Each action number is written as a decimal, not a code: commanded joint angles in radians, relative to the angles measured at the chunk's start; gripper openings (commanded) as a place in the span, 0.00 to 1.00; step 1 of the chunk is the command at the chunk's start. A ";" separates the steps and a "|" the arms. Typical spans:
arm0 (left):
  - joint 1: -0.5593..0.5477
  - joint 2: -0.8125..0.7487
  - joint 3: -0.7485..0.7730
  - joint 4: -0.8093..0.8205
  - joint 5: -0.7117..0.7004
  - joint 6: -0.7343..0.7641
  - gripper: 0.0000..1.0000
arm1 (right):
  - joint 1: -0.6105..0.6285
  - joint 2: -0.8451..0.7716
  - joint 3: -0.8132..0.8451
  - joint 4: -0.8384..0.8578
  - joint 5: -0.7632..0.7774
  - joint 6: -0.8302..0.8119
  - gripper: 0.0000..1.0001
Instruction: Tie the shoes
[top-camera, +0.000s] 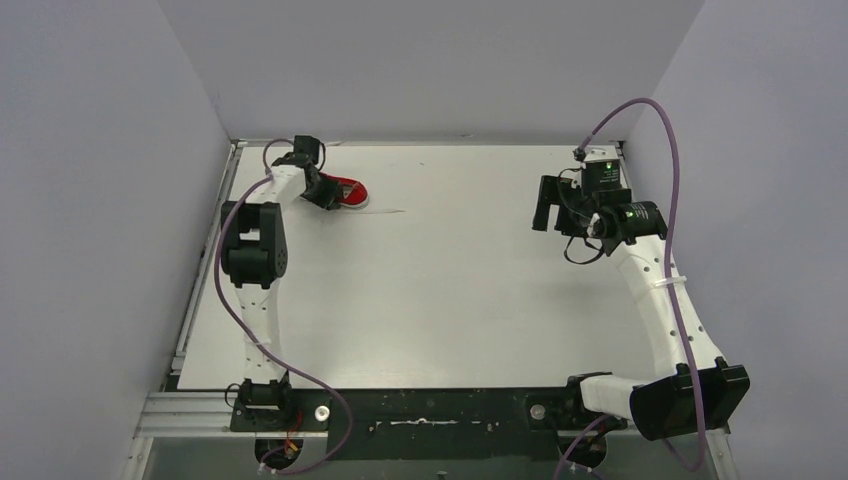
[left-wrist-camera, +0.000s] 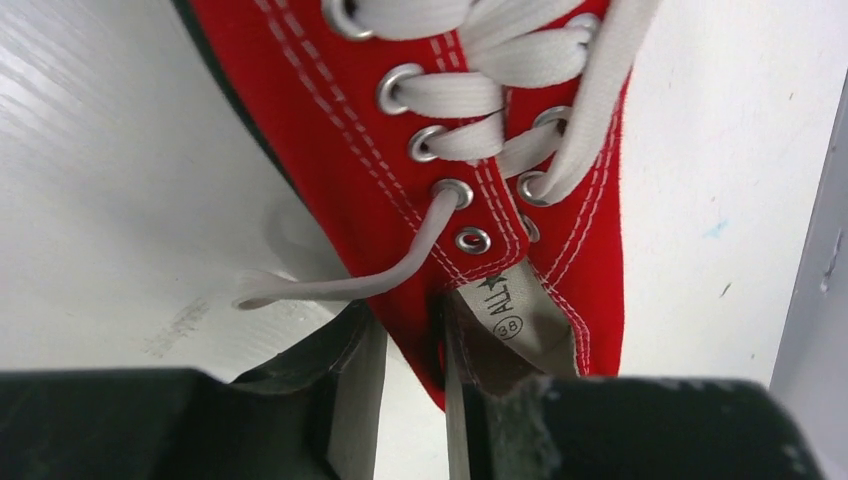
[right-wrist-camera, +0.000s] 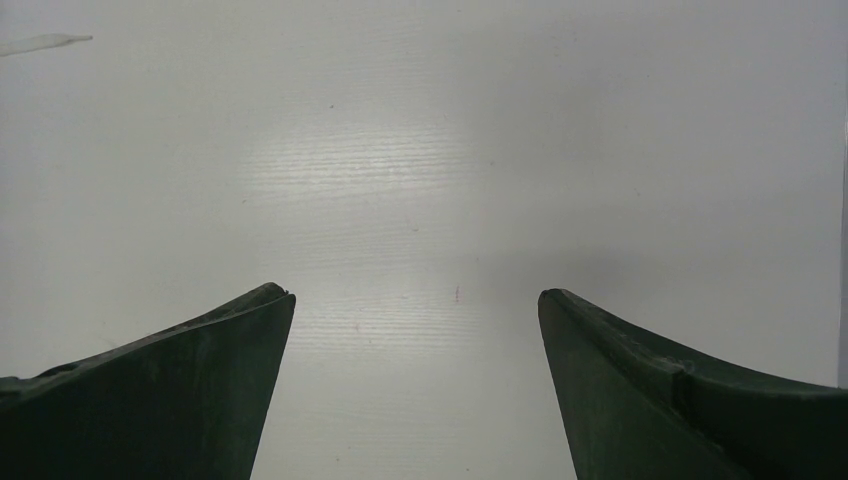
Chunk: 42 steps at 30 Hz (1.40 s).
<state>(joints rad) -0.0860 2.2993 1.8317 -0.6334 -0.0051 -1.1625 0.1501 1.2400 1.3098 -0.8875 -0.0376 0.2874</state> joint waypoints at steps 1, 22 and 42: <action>-0.055 -0.063 -0.119 -0.081 0.140 0.126 0.18 | 0.006 -0.005 0.051 0.026 0.018 -0.024 1.00; -0.626 -0.429 -0.662 -0.011 0.299 0.477 0.22 | 0.144 0.099 -0.105 0.013 -0.258 -0.011 0.99; -0.603 -0.637 -0.724 0.022 0.325 0.547 0.55 | 0.476 0.307 -0.207 0.253 -0.212 0.330 0.87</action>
<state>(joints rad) -0.7151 1.6588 1.1084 -0.6575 0.2935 -0.6220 0.6334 1.5738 1.1290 -0.7506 -0.3252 0.4831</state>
